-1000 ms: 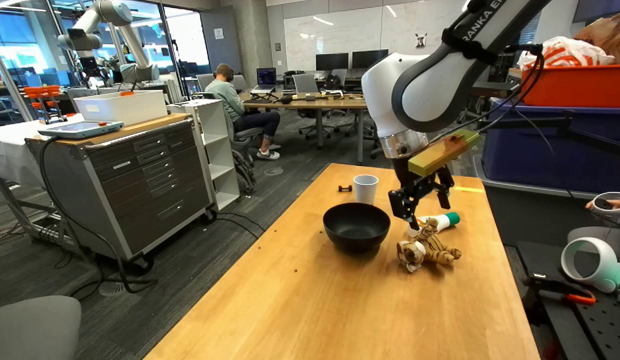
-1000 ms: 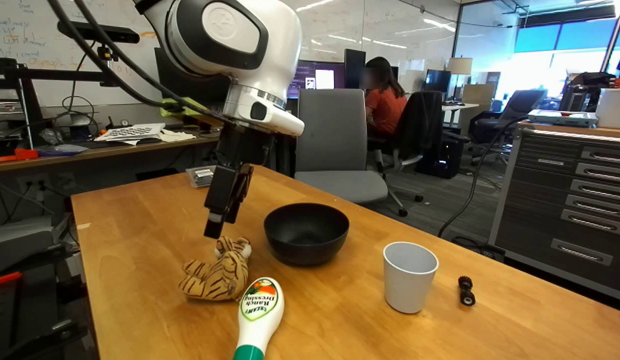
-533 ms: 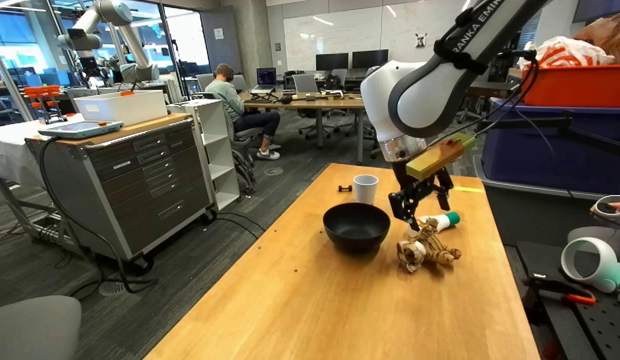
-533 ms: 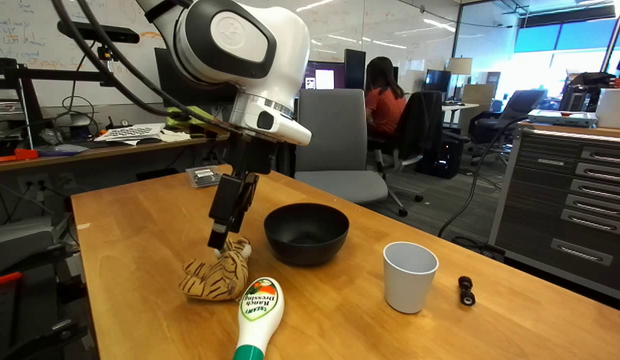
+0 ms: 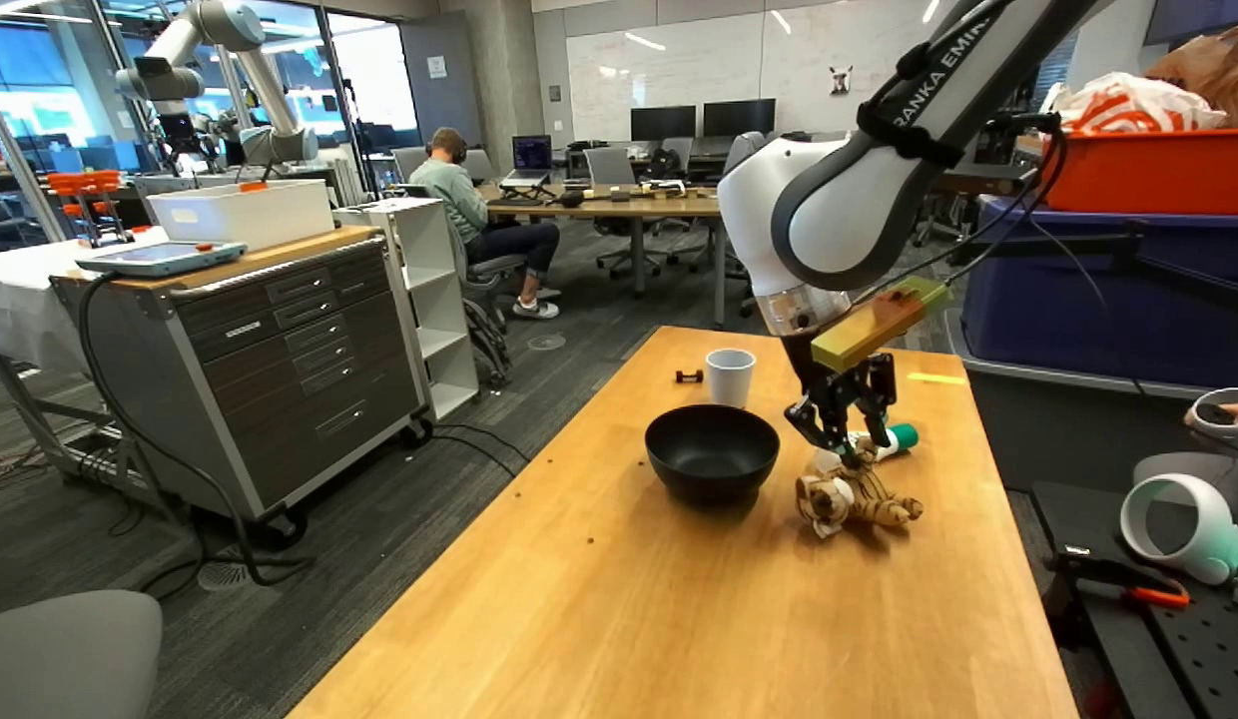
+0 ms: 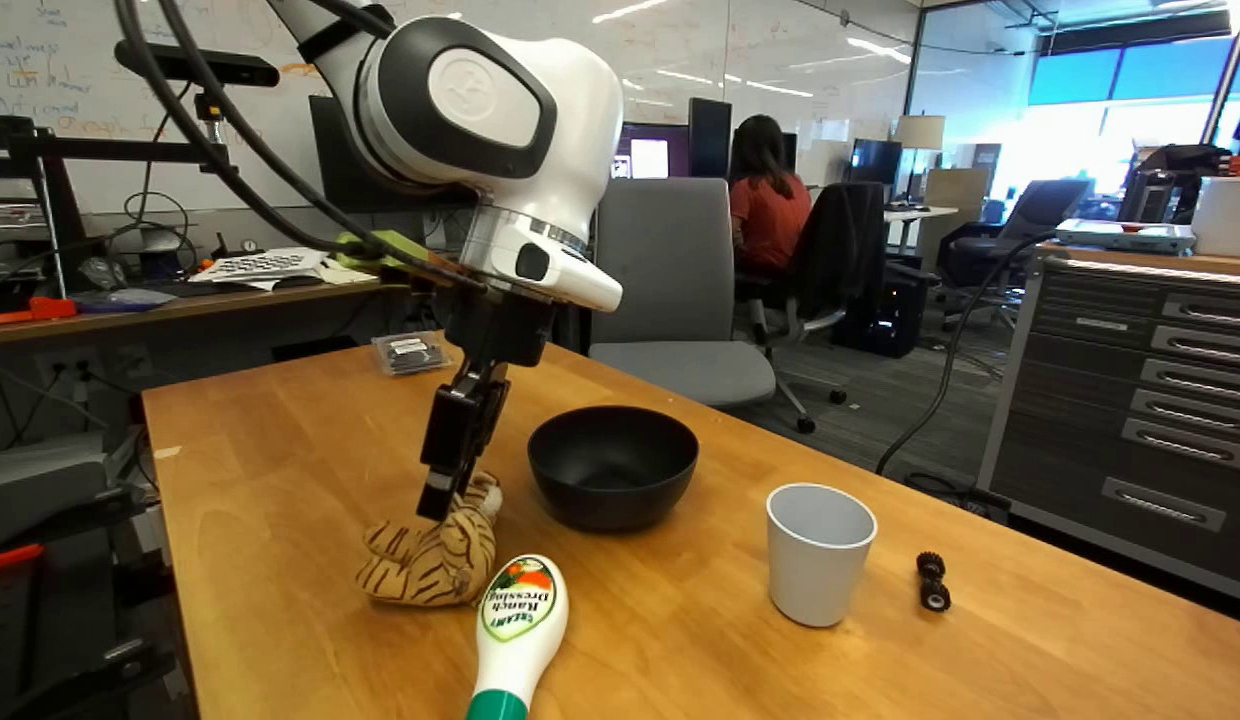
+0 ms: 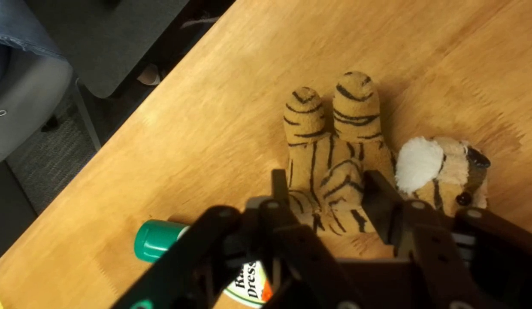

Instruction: Put the tiger plushie in the bowl

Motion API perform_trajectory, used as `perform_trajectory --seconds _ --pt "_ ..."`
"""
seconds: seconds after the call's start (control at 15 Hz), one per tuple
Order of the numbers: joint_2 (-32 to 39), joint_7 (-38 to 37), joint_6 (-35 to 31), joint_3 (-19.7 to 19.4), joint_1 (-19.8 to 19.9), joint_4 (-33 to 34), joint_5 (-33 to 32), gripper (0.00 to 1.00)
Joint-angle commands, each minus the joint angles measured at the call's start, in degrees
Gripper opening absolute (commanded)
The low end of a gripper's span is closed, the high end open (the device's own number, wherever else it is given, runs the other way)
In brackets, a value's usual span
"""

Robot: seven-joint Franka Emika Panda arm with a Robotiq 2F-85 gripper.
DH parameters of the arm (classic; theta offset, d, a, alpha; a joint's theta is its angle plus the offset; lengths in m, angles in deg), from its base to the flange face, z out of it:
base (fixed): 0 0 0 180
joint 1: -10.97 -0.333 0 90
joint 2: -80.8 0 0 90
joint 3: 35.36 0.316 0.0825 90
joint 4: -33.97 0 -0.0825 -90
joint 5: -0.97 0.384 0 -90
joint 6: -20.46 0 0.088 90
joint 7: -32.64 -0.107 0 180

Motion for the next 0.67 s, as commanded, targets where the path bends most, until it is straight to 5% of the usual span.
perform_trajectory --seconds 0.0,0.27,0.6 --pt "0.6 0.8 2.1 -0.6 -0.7 1.7 -0.6 0.19" --pt "0.2 1.2 2.2 -0.4 -0.6 1.6 0.0 0.02" --pt "-2.3 4.6 4.7 0.8 -0.5 1.0 2.8 0.01"
